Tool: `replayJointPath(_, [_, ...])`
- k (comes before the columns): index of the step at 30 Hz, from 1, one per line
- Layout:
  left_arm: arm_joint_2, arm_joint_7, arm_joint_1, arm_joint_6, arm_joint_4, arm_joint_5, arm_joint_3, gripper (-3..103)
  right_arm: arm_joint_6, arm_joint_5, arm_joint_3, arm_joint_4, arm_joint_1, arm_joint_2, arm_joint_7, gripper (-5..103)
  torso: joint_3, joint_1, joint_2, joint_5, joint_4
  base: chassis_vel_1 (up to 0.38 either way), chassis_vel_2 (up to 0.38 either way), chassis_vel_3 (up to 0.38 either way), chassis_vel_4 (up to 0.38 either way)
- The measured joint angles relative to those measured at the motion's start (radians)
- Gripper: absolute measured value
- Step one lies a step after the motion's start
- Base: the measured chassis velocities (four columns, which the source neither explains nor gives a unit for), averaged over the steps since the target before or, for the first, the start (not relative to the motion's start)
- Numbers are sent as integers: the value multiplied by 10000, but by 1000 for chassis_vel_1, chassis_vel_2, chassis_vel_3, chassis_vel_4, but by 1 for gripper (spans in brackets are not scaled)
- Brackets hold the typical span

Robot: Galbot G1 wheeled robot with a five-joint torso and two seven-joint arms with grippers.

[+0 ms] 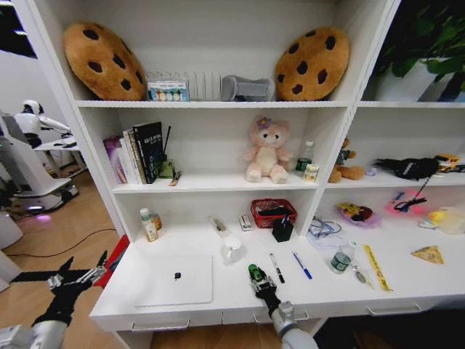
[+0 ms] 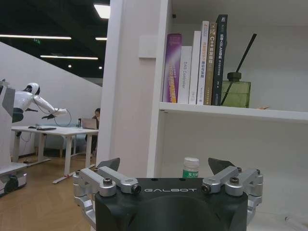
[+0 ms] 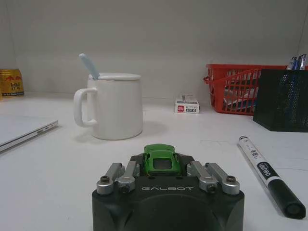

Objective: Organize the objects on the table.

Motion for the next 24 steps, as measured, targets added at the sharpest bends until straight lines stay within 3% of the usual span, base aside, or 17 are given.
replayJointPath(6, [0, 1, 0, 0, 0, 0, 0, 100, -156, 287, 321, 946, -452, -256, 54, 37, 0, 0, -1, 2, 2, 0, 0, 0, 0])
replayJointPath(12, [1, 1, 0, -1, 0, 0, 1, 100, -504, 1126, 1373, 3327, -1404, -1266, 174, 37, 0, 0, 0, 0, -3, 0, 0, 0, 0])
replayJointPath(16, [1, 2, 1, -1, 0, 0, 2, 100, -1526, 2982, 2749, 5164, -988, -2294, 328, 37, -1, -1, 1, 1, -2, 0, 0, 0, 0])
replayJointPath(17, [1, 2, 1, -1, 0, 0, 2, 100, -1526, 2982, 2749, 5164, -988, -2294, 328, 37, -1, -1, 1, 1, -2, 0, 0, 0, 0])
replayJointPath(18, [1, 2, 0, -1, 0, 1, 1, 100, -2071, 4270, 3182, 5594, -149, -2843, 503, 37, 0, 0, 0, 1, 4, 0, 0, 0, 0])
replayJointPath(19, [1, 2, 0, -1, 0, 1, 1, 100, -2071, 4270, 3182, 5594, -149, -2843, 503, 37, 0, 0, 0, 1, 4, 0, 0, 0, 0])
replayJointPath(22, [2, 0, 1, -1, -1, 1, 2, 100, -2707, 6244, 3086, 5736, 1639, -3846, 770, 37, 1, 0, -1, 1, 1, 0, 0, 0, 0])
replayJointPath(24, [3, 1, 0, -2, -1, 1, 2, 100, -2796, 6564, 2828, 5624, 2275, -4070, 813, 37, 0, 0, 0, 1, -1, 0, 0, 0, 0])
